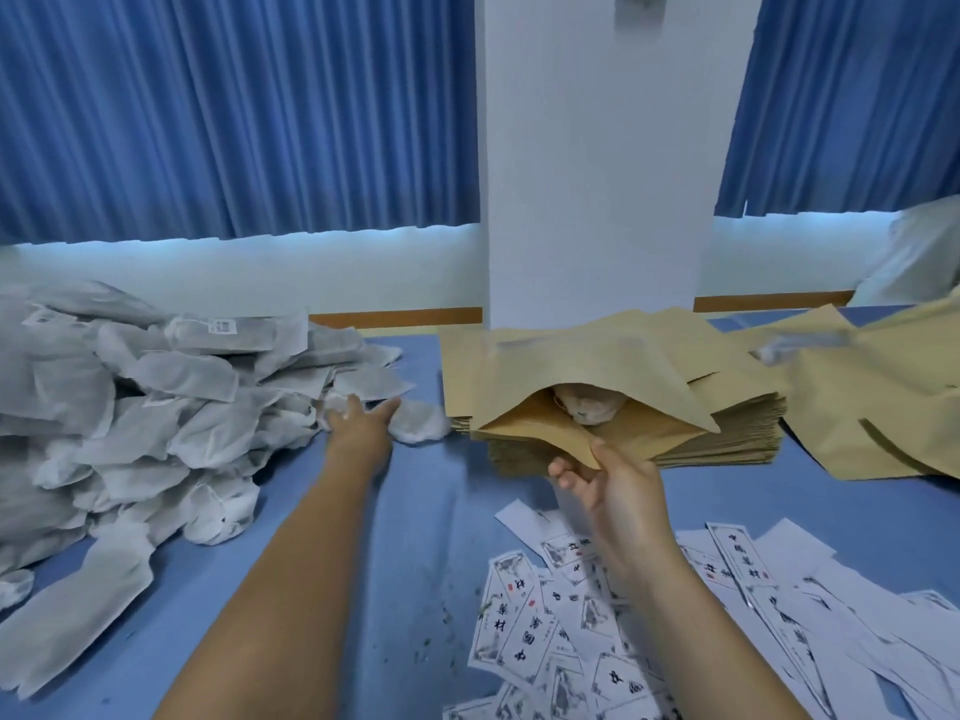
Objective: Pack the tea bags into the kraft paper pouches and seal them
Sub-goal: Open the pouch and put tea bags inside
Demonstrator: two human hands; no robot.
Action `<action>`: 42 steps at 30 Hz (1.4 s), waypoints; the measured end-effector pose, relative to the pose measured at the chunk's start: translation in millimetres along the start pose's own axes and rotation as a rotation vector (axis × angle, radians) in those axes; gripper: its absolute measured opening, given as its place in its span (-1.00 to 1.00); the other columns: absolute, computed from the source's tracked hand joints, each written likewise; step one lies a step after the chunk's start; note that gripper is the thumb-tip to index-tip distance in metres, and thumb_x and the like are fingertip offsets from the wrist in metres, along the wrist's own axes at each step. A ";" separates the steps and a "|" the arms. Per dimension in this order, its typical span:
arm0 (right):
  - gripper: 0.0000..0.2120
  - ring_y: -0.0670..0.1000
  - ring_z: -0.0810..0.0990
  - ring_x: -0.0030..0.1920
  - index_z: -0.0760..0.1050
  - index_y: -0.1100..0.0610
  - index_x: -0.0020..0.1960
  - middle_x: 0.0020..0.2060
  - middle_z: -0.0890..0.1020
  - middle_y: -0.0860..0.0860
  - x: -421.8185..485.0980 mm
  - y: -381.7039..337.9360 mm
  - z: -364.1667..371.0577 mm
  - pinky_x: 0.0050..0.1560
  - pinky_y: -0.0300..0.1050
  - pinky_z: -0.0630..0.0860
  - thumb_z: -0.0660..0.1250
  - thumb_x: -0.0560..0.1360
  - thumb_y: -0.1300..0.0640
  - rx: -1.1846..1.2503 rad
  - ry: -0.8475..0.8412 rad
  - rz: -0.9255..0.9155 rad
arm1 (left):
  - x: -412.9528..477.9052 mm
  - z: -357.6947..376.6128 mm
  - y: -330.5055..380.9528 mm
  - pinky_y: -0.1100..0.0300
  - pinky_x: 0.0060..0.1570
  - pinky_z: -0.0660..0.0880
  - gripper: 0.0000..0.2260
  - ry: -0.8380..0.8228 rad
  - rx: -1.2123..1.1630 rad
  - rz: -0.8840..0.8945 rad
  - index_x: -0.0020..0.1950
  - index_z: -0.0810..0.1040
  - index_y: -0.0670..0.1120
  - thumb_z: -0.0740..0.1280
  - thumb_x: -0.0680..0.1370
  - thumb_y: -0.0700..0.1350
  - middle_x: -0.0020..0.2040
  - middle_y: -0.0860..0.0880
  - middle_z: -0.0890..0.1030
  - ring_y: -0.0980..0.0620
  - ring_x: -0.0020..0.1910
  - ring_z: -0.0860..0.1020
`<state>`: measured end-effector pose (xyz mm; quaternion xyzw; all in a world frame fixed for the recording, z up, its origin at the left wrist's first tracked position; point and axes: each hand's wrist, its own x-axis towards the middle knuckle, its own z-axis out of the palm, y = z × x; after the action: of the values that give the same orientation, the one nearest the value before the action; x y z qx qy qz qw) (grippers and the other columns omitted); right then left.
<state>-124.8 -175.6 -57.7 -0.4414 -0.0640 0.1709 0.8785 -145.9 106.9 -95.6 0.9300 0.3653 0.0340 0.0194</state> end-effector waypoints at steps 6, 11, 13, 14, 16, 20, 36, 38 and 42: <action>-0.82 0.07 0.54 -0.44 0.42 0.30 -0.05 -0.28 0.60 0.20 10.3 4.1 -13.7 -0.38 -0.15 0.50 0.07 0.62 0.37 0.006 -0.005 -0.044 | 21.5 9.1 -4.4 0.00 0.37 0.28 -0.70 0.231 0.346 -0.061 0.30 0.43 -0.06 0.16 0.59 -0.25 0.24 -0.06 0.48 -0.04 0.26 0.44; -0.80 0.08 0.56 -0.43 0.43 0.30 -0.09 -0.35 0.64 0.14 8.2 5.0 -13.9 -0.44 -0.20 0.50 0.07 0.62 0.35 0.027 -0.025 -0.043 | -5.7 2.1 -3.1 0.14 0.19 0.39 -0.72 0.240 0.292 0.015 0.20 0.49 -0.12 0.10 0.59 -0.31 0.18 -0.08 0.51 -0.06 0.19 0.48; -0.81 0.06 0.57 -0.44 0.43 0.31 -0.07 -0.33 0.63 0.16 4.1 4.3 -13.3 -0.44 -0.20 0.51 0.07 0.62 0.36 0.022 -0.021 -0.033 | -36.8 0.9 6.3 0.12 0.14 0.43 -0.71 0.214 0.236 0.082 0.19 0.51 -0.16 0.10 0.57 -0.34 0.19 -0.12 0.47 -0.14 0.21 0.43; -0.82 0.06 0.58 -0.44 0.43 0.31 -0.06 -0.31 0.62 0.18 2.1 3.2 -13.0 -0.44 -0.21 0.51 0.07 0.62 0.36 0.016 -0.019 -0.029 | -54.9 -1.9 10.7 0.11 0.12 0.44 -0.71 0.188 0.212 0.100 0.18 0.53 -0.16 0.11 0.57 -0.34 0.18 -0.13 0.47 -0.14 0.20 0.43; -0.82 0.05 0.59 -0.45 0.43 0.32 -0.06 -0.29 0.61 0.20 -3.5 -1.6 -9.8 -0.45 -0.21 0.52 0.07 0.62 0.36 -0.021 -0.021 -0.029 | -92.6 -9.8 14.1 0.13 0.03 0.46 -0.76 0.115 0.164 0.108 0.10 0.57 -0.16 0.15 0.56 -0.32 0.10 -0.13 0.52 -0.12 0.15 0.48; -0.79 0.02 0.58 -0.50 0.42 0.31 -0.09 -0.34 0.61 0.18 -17.4 -11.4 3.7 -0.48 -0.23 0.51 0.04 0.62 0.37 -0.060 -0.033 -0.057 | -147.1 -25.2 8.7 0.09 -0.07 0.49 -0.85 -0.054 -0.072 0.035 -0.11 0.58 -0.13 0.21 0.52 -0.25 0.01 -0.18 0.59 -0.15 0.05 0.56; -0.77 0.04 0.55 -0.45 0.46 0.28 -0.09 -0.36 0.59 0.16 -79.3 -15.9 -21.0 -0.45 -0.22 0.50 0.05 0.62 0.36 -0.040 -0.083 -0.058 | -165.5 -18.2 -4.7 0.10 0.07 0.34 -0.65 0.545 -0.610 -0.001 0.22 0.50 -0.19 0.22 0.47 -0.38 0.29 -0.30 0.31 -0.27 0.20 0.35; -0.76 0.03 0.56 -0.46 0.46 0.27 -0.11 -0.41 0.62 0.13 -79.4 -13.6 -19.1 -0.45 -0.22 0.50 0.05 0.62 0.36 -0.050 -0.083 -0.059 | -184.7 -24.8 -2.4 0.25 0.15 0.28 -0.59 0.571 -0.619 0.296 0.24 0.53 -0.16 0.19 0.42 -0.35 0.25 -0.21 0.42 -0.16 0.21 0.41; -0.76 0.01 0.57 -0.46 0.44 0.24 -0.12 -0.46 0.63 0.09 -76.1 -10.7 -19.2 -0.45 -0.23 0.51 0.05 0.63 0.34 -0.061 -0.062 -0.058 | -213.9 -13.8 1.8 0.18 0.25 0.24 -0.62 -0.031 -0.528 0.627 0.23 0.37 0.27 0.26 0.42 0.05 0.20 0.22 0.44 0.07 0.25 0.32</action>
<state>-188.2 -223.1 -57.8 -0.4604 -0.1091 0.1568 0.8669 -302.1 -39.9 -92.2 0.9599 0.0423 0.1166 0.2515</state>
